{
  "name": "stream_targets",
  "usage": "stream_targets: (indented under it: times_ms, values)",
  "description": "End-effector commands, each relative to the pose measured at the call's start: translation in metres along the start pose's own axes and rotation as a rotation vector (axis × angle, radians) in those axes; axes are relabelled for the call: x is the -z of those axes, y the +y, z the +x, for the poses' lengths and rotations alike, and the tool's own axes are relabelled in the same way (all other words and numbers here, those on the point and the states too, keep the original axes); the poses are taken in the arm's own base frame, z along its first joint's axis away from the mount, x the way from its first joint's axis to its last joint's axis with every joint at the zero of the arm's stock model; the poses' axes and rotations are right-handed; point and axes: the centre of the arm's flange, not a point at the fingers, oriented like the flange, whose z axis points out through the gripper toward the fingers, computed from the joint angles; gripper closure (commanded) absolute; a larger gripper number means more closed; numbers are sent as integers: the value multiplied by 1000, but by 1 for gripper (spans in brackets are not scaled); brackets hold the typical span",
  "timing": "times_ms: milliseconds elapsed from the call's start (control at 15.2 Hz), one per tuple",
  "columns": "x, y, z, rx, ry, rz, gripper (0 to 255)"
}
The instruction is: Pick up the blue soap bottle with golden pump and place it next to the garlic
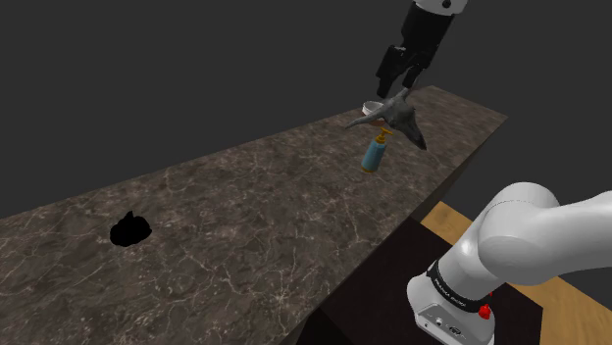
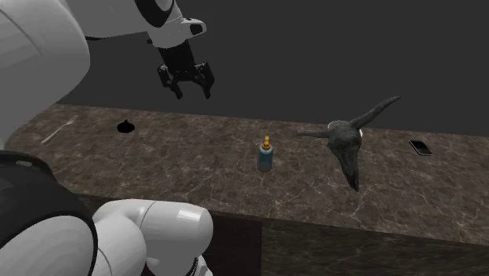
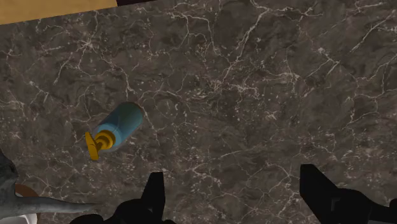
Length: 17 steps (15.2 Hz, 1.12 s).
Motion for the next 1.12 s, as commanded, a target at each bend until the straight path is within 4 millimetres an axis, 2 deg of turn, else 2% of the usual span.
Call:
stream_targets:
  times_ms: [0, 1056]
  values:
    - [0, 0, 0, 0, 0, 0, 0]
    - [-146, 157, 50, 45, -19, 73, 0]
